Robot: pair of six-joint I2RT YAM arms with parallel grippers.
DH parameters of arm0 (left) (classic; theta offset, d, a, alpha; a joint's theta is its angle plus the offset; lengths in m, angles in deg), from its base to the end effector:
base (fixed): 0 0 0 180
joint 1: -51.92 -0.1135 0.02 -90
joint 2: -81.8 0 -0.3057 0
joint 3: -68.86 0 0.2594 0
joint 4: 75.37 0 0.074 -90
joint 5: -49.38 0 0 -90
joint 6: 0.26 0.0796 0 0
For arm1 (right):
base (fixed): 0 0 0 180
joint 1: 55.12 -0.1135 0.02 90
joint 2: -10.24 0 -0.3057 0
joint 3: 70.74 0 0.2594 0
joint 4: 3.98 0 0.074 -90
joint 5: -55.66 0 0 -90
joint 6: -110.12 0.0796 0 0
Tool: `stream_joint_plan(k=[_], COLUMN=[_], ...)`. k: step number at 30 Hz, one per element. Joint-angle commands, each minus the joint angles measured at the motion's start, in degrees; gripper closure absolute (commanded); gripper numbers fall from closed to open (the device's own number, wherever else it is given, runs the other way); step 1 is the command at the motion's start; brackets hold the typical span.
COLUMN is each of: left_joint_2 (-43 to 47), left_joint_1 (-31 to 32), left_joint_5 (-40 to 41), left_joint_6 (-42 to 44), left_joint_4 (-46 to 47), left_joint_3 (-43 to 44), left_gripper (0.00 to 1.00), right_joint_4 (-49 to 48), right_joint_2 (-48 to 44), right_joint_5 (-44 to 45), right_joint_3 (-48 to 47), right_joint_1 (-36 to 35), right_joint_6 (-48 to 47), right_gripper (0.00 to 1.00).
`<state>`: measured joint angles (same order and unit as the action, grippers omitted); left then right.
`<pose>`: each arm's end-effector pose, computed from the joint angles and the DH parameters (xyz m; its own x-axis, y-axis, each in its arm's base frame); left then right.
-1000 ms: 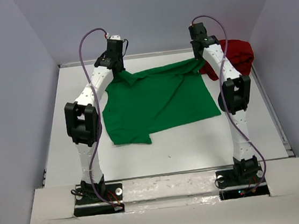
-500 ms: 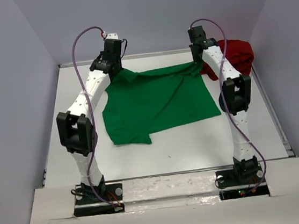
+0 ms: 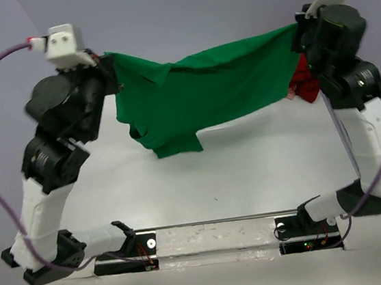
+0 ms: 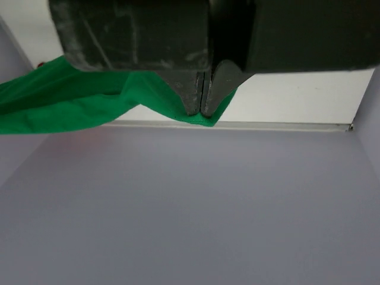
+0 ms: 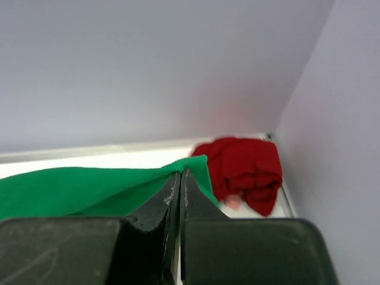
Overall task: Fold and stack the t-shirts
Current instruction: Flatten the tshirt out
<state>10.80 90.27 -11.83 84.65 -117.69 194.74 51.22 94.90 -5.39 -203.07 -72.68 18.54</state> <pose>0.1885 -0.1002 0.6460 0.1543 -0.2212 -0.9629 0.1896 0.9631 -0.1909 0.3059 0.0564 0.5908 -0.1302 -0.0665 -0.9893 0.1900 0.9776 -0.0907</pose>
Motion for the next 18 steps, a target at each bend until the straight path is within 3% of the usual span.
stream_joint_plan(k=[1,5,9,14,18], left_joint_2=[9.29,15.71,15.81,8.00,-0.95], left_joint_1=[3.13,3.40,3.31,3.40,3.40], left_joint_5=[2.06,-1.28,-0.68,3.10,6.87], left_joint_6=[0.77,2.70,4.73,10.96,17.72], left_joint_4=[1.61,1.44,0.30,1.34,7.56], left_joint_3=[-2.20,-1.95,4.37,14.83,21.68], left_gripper=[1.00,1.00,1.00,1.00,1.00], right_joint_4=[1.50,9.57,9.77,6.70,-2.05], right_joint_2=[-6.78,-9.25,-10.40,-5.31,5.30], right_joint_5=[6.98,7.17,8.32,6.82,3.24], right_joint_3=[-0.57,-7.85,-11.55,-17.88,-27.88], right_joint_1=[-6.51,-7.75,-8.37,-8.37,-8.37], right_joint_6=[-1.14,-0.09,-1.49,-6.23,-13.32], right_gripper=[1.00,1.00,1.00,1.00,1.00])
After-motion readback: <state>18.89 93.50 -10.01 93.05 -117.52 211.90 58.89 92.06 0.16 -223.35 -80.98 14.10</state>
